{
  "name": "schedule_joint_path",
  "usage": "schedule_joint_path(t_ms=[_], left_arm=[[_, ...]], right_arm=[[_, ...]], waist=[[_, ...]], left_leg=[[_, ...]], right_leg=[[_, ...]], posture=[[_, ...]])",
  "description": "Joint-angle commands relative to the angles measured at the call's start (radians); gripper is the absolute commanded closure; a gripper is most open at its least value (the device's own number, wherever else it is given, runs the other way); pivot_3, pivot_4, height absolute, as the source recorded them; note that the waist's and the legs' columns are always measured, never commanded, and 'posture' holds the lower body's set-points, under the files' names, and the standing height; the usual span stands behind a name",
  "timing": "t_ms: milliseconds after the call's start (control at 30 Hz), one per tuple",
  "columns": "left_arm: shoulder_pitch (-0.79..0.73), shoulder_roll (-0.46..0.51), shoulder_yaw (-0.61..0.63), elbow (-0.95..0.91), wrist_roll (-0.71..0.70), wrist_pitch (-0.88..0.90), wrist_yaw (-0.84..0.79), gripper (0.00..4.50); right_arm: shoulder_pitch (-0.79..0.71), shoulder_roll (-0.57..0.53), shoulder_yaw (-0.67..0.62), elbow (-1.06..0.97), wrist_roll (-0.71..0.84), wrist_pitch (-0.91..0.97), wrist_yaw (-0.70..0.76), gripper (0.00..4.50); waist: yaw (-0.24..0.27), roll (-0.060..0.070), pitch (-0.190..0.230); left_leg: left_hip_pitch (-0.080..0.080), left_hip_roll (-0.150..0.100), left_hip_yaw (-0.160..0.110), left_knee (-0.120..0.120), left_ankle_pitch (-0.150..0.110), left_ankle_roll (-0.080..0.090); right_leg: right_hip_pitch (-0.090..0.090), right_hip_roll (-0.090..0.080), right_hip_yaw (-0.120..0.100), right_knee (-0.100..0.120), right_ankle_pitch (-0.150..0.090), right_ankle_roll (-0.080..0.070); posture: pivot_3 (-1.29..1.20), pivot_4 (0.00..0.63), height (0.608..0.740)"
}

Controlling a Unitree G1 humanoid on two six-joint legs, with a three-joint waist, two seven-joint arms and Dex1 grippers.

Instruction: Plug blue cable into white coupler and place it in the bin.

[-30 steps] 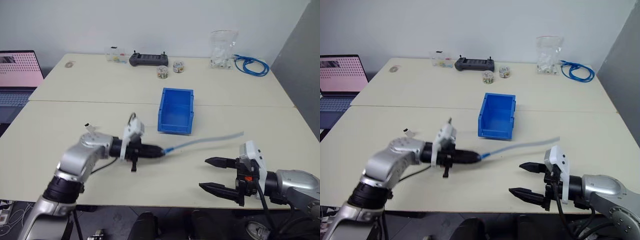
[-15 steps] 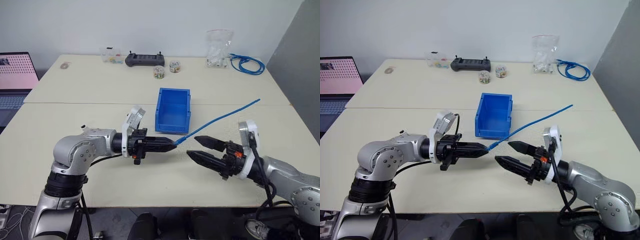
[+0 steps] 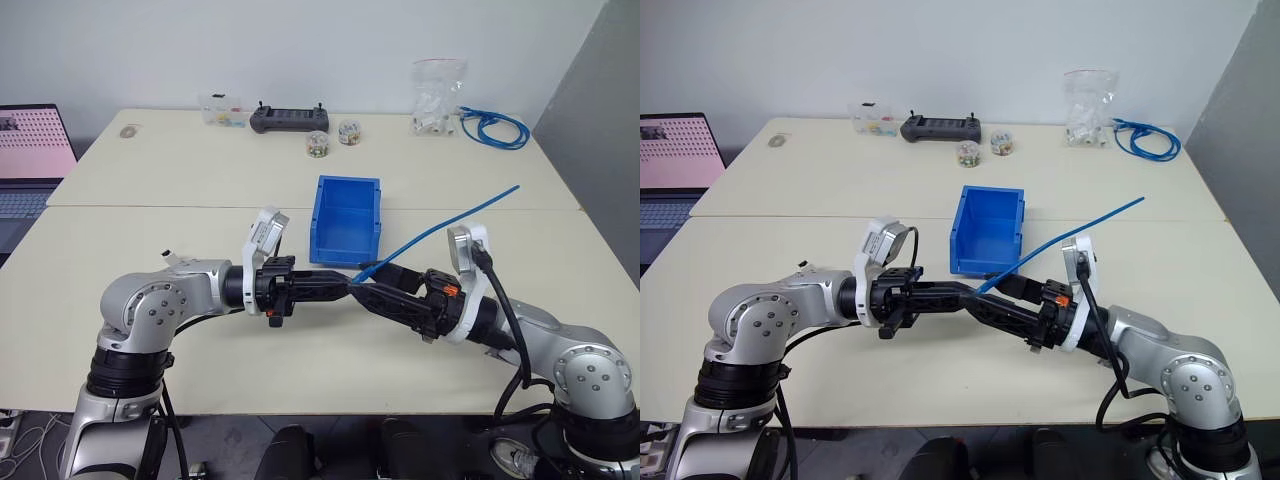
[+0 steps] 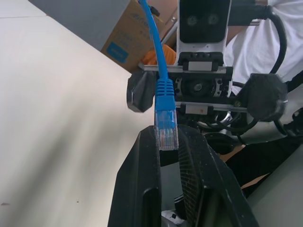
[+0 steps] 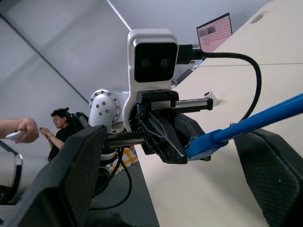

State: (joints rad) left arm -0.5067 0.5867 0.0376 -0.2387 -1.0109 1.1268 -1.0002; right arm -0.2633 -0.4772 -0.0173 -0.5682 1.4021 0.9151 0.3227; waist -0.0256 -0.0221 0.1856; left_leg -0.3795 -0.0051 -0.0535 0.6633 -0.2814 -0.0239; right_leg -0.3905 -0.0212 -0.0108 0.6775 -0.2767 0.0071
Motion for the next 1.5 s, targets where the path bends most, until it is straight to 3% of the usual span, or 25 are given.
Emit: schedule_joint_path(t_ms=[33,400,500,733,800,1033,1233,1333,1433,1500], left_arm=[[0.003,0.012,0.021,-0.033,-0.026,-0.005,0.001,4.27],[0.029,0.038,0.006,-0.037,-0.015,-0.027,-0.014,4.27],[0.035,0.043,0.0,-0.038,0.002,-0.049,-0.017,4.27],[0.041,0.033,-0.007,-0.034,0.015,-0.068,0.004,4.27],[0.036,0.022,0.001,-0.023,0.008,-0.058,0.029,3.57],[0.035,0.034,0.045,-0.032,-0.031,-0.037,0.064,1.97],[0.127,0.163,0.203,-0.133,-0.153,0.028,0.101,0.79],[0.218,0.178,0.261,-0.189,-0.184,0.032,0.159,0.12],[0.339,0.123,0.287,-0.253,-0.078,-0.062,0.289,0.0],[0.407,0.049,0.276,-0.271,0.078,-0.184,0.428,0.0]], right_arm=[[-0.026,0.005,-0.003,-0.002,0.014,-0.016,0.012,1.26],[-0.03,0.012,-0.004,0.002,0.053,-0.011,0.015,3.86],[-0.027,0.013,0.0,-0.003,0.053,-0.01,0.015,4.37],[-0.024,0.017,0.009,-0.008,0.05,-0.01,0.018,4.37],[-0.025,0.025,0.012,-0.008,0.038,-0.017,0.015,4.37],[-0.038,0.045,0.012,0.014,-0.012,-0.036,0.014,4.38],[-0.031,0.032,-0.012,0.045,-0.068,-0.052,0.031,4.38],[-0.033,0.033,-0.019,0.065,-0.093,-0.064,0.036,4.39],[-0.039,0.034,-0.019,0.086,-0.131,-0.074,0.05,4.39],[-0.044,0.037,-0.016,0.101,-0.153,-0.078,0.058,4.39]], waist=[[0.0,0.0,0.0],[0.0,0.0,0.0],[0.0,0.0,0.0],[0.0,0.0,0.0],[0.0,0.0,0.0],[0.0,0.0,0.0],[-0.005,0.001,0.0],[-0.005,0.001,0.0],[-0.002,0.001,0.0],[0.001,0.001,0.0]], left_leg=[[0.0,0.0,0.0,0.0,0.0,0.0],[0.0,0.0,0.0,0.0,0.0,0.0],[0.0,0.0,0.0,0.0,0.0,0.0],[0.0,0.0,0.0,0.0,0.0,0.0],[0.0,0.0,0.0,0.0,0.0,0.0],[0.0,0.0,0.0,-0.001,0.0,0.0],[-0.001,0.0,0.001,-0.001,0.0,0.0],[-0.002,0.0,0.001,-0.001,0.0,0.0],[-0.002,0.0,0.001,-0.001,0.0,0.0],[-0.002,0.0,0.002,-0.001,0.0,0.0]], right_leg=[[0.0,0.0,0.0,0.0,0.0,0.0],[0.0,0.0,0.0,0.0,0.0,0.0],[0.0,0.0,0.0,0.0,0.0,0.0],[0.0,0.0,0.0,0.0,0.0,0.0],[0.0,0.0,0.0,0.0,0.0,0.0],[-0.001,0.0,0.0,0.0,0.0,0.0],[-0.003,0.0,0.001,0.0,0.0,0.0],[-0.004,0.0,0.001,0.0,0.0,0.0],[-0.004,-0.001,0.002,0.0,0.0,0.0],[-0.004,-0.001,0.002,0.0,0.0,0.0]], posture=[[0.0,0.15,0.74],[0.0,0.15,0.74],[0.0,0.15,0.74],[0.0,0.15,0.74],[0.0,0.15,0.74],[0.0,0.15,0.74],[0.0,0.15,0.74],[0.0,0.15,0.74],[0.0,0.15,0.74],[0.0,0.15,0.74]])
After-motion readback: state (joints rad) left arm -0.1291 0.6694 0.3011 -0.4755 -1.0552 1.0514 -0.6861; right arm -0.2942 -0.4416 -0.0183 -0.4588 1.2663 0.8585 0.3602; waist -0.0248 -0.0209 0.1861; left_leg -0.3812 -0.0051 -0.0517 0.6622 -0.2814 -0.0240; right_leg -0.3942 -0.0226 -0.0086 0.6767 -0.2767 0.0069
